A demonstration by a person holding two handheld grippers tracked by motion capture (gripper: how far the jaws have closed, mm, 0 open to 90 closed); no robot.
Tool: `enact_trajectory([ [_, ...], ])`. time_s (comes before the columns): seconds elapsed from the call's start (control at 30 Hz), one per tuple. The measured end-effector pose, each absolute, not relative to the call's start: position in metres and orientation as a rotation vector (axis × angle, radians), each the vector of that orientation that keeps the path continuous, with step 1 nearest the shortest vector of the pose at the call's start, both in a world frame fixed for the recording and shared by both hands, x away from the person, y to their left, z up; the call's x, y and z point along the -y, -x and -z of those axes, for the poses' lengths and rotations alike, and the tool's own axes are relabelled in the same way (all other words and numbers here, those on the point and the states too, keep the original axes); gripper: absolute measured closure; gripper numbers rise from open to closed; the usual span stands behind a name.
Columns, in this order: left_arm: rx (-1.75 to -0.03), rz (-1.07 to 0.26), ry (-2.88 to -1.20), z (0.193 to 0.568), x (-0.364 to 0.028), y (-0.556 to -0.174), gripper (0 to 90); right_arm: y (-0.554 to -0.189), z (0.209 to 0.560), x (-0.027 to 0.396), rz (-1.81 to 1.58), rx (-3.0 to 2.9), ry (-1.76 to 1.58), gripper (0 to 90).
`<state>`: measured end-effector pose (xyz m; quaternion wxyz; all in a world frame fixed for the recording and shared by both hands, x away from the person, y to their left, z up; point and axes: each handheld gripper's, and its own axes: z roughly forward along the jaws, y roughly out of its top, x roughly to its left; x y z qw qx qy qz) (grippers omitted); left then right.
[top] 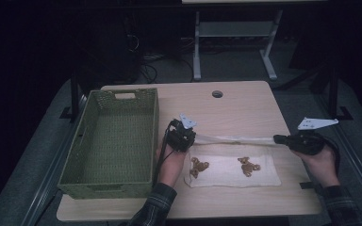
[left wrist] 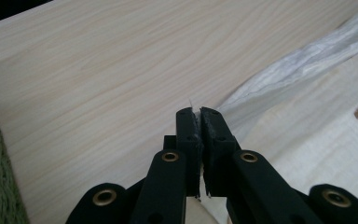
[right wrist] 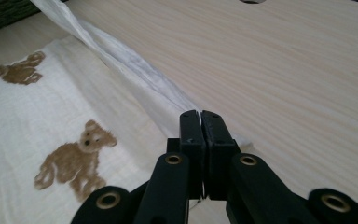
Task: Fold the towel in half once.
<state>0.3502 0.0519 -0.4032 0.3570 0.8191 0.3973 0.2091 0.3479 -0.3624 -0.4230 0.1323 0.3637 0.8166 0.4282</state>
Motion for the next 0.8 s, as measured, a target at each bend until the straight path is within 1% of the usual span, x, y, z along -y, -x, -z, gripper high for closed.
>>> enact_trajectory([
  [0.4,-1.012,-0.501,-2.132,0.409,-0.056,-0.314,86.5,-0.317,0.428,0.364,-1.238,-2.404,-1.037,88.2],
  [0.53,-0.999,-0.522,-2.151,0.407,-0.052,-0.301,86.5,-0.305,0.429,0.366,-1.24,-2.408,-1.022,88.2],
  [0.8,-0.995,-0.52,-2.159,0.413,-0.051,-0.284,86.6,-0.284,0.432,0.367,-1.263,-2.42,-1.013,88.2],
])
